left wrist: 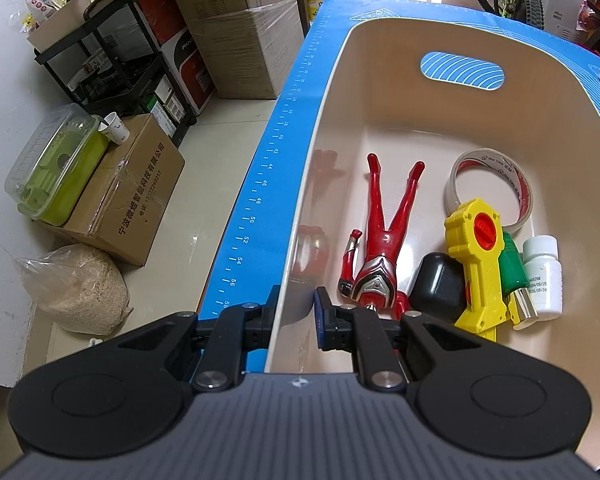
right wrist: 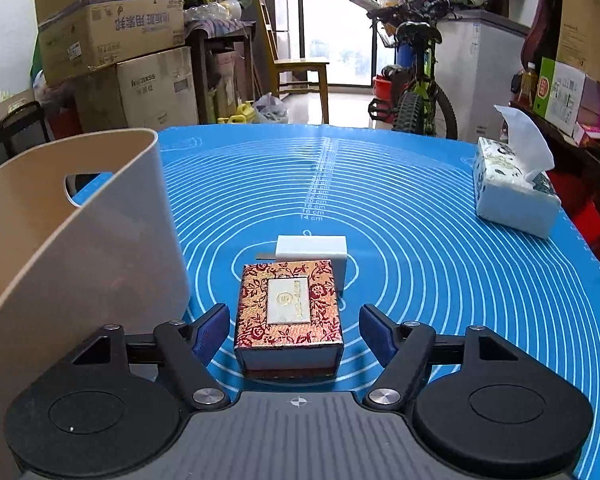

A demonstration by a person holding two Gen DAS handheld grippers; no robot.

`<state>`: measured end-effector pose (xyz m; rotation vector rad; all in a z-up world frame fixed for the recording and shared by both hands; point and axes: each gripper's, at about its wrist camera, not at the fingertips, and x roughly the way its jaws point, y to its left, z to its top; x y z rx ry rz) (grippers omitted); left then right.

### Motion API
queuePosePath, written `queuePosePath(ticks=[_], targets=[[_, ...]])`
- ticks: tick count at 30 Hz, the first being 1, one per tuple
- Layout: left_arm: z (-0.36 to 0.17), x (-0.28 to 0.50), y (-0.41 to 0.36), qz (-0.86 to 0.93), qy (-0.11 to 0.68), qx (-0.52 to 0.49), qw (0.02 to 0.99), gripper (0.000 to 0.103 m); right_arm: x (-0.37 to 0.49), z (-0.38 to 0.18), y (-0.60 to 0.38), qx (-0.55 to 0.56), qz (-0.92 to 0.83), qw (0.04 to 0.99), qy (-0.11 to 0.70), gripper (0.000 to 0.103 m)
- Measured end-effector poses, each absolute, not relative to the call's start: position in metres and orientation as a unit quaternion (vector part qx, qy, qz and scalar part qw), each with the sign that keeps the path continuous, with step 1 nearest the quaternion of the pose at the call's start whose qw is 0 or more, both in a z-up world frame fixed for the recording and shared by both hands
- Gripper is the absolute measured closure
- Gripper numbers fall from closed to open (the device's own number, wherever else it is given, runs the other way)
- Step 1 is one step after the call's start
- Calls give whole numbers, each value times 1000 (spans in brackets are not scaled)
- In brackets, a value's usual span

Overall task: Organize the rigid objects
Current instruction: 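Grasp the red patterned gift box with the right gripper, then carry the red patterned box into the basket and open the right gripper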

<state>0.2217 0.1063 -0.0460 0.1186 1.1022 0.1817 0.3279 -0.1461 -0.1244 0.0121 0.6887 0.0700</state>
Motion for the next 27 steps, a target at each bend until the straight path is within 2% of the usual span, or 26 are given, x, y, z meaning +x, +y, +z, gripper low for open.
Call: queuePosePath(ticks=[3, 16, 27], targets=[[-46, 222, 107, 86, 523, 56, 846, 85, 330, -128, -142, -6, 42, 940, 338, 44], [-46, 221, 108, 86, 523, 55, 846, 85, 315, -102, -143, -12, 36, 944, 328, 44], [-46, 222, 108, 89, 523, 56, 846, 85, 292, -44, -147, 28, 45, 968, 246, 44]])
